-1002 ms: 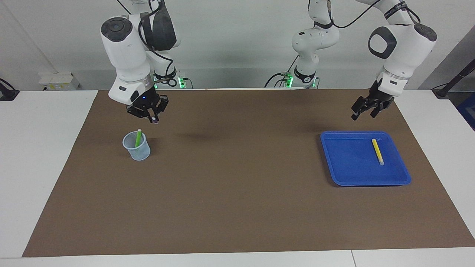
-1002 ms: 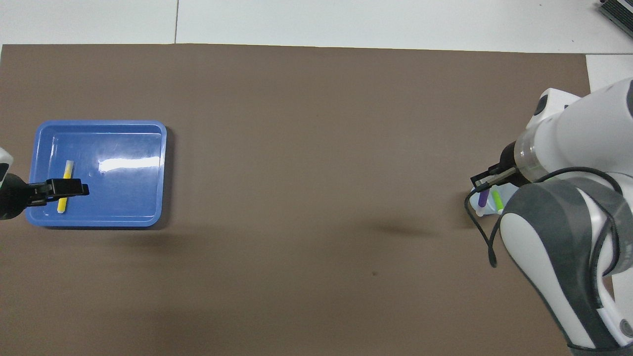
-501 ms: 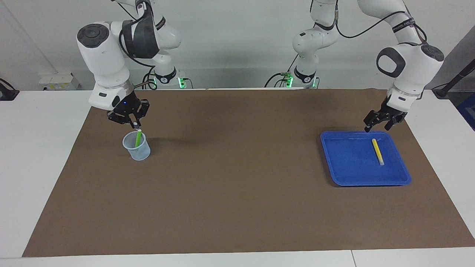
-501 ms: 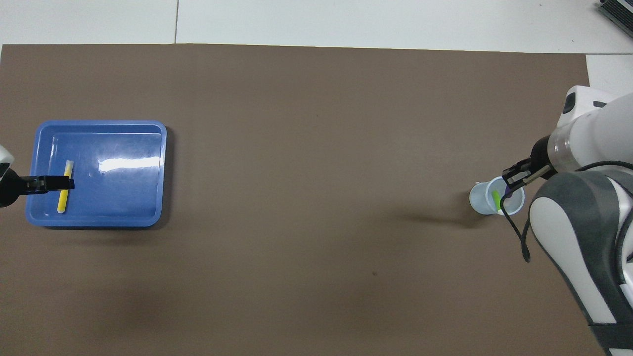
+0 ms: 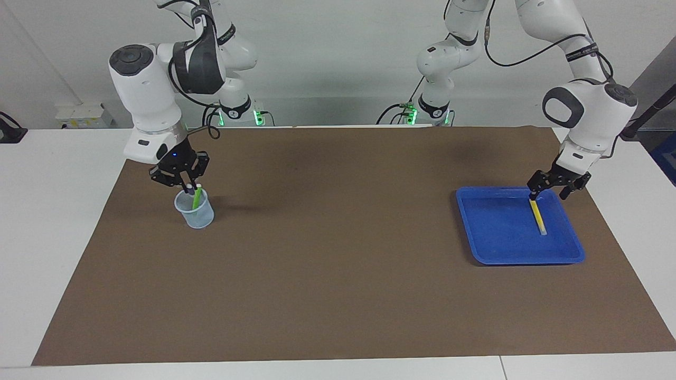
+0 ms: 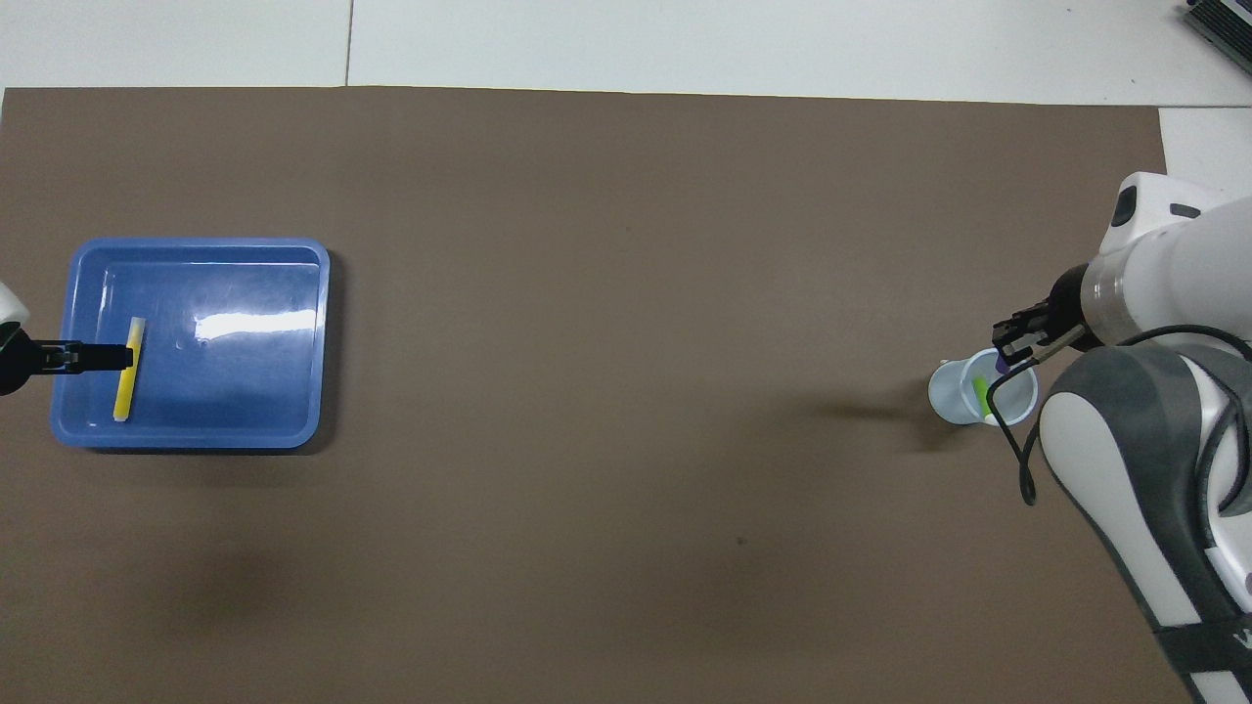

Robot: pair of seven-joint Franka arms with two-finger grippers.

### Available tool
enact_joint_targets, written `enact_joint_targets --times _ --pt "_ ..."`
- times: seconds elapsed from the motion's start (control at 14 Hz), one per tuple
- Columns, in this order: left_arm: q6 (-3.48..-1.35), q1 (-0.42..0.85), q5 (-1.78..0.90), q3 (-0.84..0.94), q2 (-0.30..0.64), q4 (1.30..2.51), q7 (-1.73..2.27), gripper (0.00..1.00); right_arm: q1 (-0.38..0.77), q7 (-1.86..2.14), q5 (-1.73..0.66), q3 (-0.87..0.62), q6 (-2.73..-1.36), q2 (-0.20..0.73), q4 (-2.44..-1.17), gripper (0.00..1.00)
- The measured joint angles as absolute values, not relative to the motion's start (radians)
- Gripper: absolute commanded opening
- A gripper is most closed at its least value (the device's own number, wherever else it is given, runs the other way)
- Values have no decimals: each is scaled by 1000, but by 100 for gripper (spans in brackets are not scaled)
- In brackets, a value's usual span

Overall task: Transfer and insert pens with both arms
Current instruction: 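Insert the purple pen into the cup with the right gripper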

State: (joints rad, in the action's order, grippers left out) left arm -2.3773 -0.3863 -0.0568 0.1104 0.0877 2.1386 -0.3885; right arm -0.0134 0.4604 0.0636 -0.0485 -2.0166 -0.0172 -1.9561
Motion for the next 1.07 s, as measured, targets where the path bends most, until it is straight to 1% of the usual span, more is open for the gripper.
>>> enact_joint_targets --times 0.36,0.5,0.57,0.64,0.79,0.86,0.93,1.0,1.07 --pt "-2490 -387 -55 113 199 2128 -402 100 -22 468 64 -49 -2098 -17 -2048 0" --pt "-2519 -387 -54 113 237 2119 -415 100 -24 468 64 -49 -2105 -20 -2074 0" --pt "-2522 -389 -54 112 249 2113 -422 99 -28 468 64 -49 -2106 -23 -2086 2" --pt "-2523 -396 -54 111 256 2108 -427 98 -32 468 64 -49 -2111 -26 -2097 22" --pt "-2523 -408 -54 111 260 2102 -434 93 -36 468 64 -49 -2121 -29 -2106 67" --pt "-2523 -410 -54 111 262 2100 -435 92 -36 468 64 -49 -2122 -30 -2106 74" --pt "-2526 -411 -54 112 266 2099 -436 90 -36 468 64 -49 -2123 -31 -2106 91" --pt "-2539 -411 -54 112 274 2099 -436 89 -36 468 63 -49 -2123 -32 -2106 100" --pt "-2553 -411 -54 112 285 2099 -436 87 -36 468 63 -49 -2124 -32 -2106 100"
